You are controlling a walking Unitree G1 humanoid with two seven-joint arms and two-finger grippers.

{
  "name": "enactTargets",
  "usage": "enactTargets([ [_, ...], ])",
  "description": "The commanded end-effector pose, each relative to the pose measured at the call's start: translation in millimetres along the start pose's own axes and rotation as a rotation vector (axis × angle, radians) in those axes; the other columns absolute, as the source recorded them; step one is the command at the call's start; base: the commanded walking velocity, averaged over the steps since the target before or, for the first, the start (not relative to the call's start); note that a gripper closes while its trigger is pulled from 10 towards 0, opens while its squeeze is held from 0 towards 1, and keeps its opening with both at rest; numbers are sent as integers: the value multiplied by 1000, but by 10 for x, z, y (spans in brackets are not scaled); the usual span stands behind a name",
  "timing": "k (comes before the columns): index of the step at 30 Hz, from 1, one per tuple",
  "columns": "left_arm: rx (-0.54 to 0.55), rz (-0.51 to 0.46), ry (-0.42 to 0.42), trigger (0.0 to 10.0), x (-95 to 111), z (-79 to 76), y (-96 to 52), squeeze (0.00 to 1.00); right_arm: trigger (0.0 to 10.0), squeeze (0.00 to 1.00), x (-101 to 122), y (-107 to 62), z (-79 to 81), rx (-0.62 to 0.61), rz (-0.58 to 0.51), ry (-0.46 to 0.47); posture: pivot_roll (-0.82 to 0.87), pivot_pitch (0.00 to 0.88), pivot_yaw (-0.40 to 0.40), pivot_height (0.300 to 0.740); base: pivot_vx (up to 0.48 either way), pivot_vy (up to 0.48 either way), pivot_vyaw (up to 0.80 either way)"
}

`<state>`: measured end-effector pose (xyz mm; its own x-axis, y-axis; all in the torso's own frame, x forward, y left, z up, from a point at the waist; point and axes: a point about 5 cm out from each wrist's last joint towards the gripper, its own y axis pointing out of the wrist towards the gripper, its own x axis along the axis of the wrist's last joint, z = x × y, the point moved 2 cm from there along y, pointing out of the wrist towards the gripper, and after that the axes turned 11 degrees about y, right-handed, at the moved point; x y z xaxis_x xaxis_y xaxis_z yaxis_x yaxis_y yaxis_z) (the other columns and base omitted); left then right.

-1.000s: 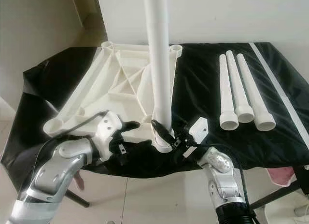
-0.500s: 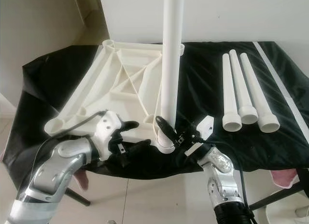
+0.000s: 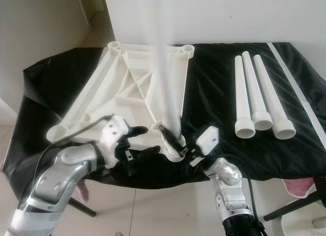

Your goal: Building children table

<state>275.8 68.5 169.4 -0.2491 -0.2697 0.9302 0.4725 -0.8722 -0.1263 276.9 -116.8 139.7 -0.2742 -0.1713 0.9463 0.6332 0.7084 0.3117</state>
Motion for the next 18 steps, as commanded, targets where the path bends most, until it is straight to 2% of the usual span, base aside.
enactTargets([
  [1,17,9,-1,10000,5,10,-10,0,10000,0,-431,-268,52,-38,214,95,46,93,79,740,0,0,0],
  [6,18,8,1,10000,10,16,-8,0,10000,0,-456,-296,44,-47,227,38,46,92,80,740,0,0,0],
  [10,19,5,4,10000,18,20,-9,0,10000,0,-458,-343,-27,-132,203,10,47,93,82,740,0,0,0],
  [11,19,4,4,10000,22,19,-8,0,10000,0,-432,-376,-97,-227,163,-4,45,92,82,740,0,0,0],
  [12,19,4,4,10000,22,19,-8,0,10000,0,-432,-376,-97,-227,163,-4,45,92,82,740,0,0,0],
  [15,17,3,7,10000,23,16,-3,0,10000,0,-402,-457,-151,-377,101,-5,42,92,84,740,0,0,0],
  [18,16,2,8,10000,24,19,4,0,10000,0,-389,-483,-147,-433,73,0,39,90,85,740,0,0,0],
])
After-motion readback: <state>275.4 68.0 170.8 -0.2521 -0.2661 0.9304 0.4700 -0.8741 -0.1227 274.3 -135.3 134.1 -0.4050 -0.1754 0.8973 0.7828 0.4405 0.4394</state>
